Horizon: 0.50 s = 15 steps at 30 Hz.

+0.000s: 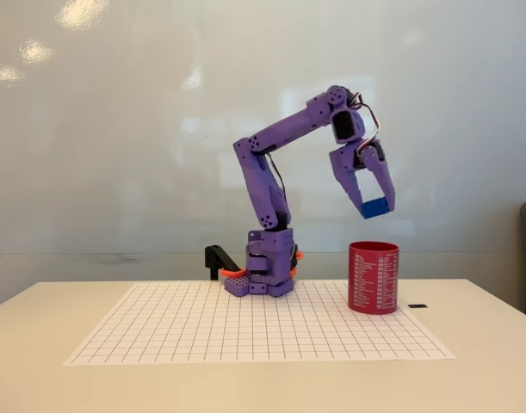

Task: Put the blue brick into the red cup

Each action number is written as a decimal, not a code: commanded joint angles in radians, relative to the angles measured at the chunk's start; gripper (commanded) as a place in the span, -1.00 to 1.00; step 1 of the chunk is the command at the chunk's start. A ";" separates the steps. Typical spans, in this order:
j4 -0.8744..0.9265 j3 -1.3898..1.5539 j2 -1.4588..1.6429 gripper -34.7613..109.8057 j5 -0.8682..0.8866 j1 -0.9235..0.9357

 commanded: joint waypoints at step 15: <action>-0.124 0.229 0.037 0.04 0.146 -0.029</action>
